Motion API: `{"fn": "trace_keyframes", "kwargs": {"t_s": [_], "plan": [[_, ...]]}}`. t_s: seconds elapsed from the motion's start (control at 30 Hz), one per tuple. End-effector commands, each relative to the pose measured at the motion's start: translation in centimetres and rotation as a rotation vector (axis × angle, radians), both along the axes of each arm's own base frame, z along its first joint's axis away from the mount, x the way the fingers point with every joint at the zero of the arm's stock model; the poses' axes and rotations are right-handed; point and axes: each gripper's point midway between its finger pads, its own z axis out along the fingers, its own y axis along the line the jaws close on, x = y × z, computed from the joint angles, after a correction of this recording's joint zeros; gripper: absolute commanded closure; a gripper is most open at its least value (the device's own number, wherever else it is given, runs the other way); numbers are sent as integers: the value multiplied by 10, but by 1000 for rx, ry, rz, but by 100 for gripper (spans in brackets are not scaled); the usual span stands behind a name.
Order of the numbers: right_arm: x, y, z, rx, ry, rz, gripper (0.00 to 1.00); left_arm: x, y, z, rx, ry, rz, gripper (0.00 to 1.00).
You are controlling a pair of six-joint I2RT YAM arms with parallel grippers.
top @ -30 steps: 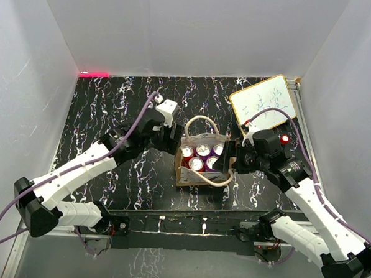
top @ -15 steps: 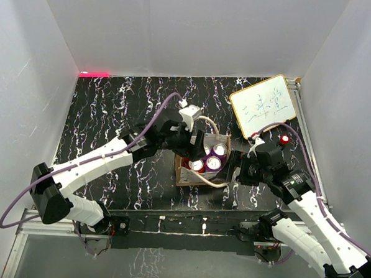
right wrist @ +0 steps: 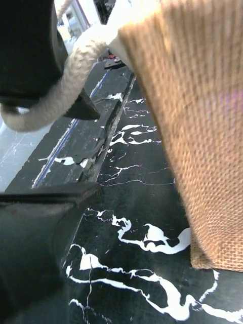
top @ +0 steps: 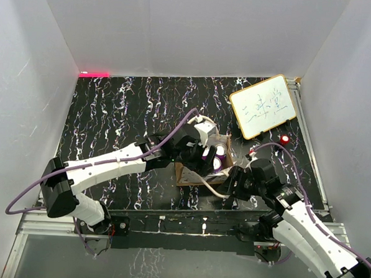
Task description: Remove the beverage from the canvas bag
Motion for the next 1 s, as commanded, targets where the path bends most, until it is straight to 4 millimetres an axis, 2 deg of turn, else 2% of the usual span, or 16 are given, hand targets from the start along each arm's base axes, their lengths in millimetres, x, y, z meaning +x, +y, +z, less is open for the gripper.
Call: {"fn": "trace_keyframes", "kwargs": {"t_s": [0.0, 0.1, 0.2, 0.4, 0.6, 0.97], "plan": [[-9, 4, -26, 44, 81, -34, 53, 6, 0, -5, 52, -30, 25, 28], [-13, -2, -45, 11, 122, -63, 59, 9, -6, -9, 62, -29, 26, 28], [-13, -6, -55, -15, 127, -73, 60, 11, -14, -14, 80, -34, 15, 28], [-2, 0, -45, 5, 72, -58, 60, 14, -30, -28, 186, -84, 22, 28], [2, 1, -40, 2, 51, -46, 60, 21, -30, -44, 328, -152, 63, 30], [3, 2, -44, 5, 51, -41, 60, 24, -20, -32, 349, -228, 107, 28]]}}
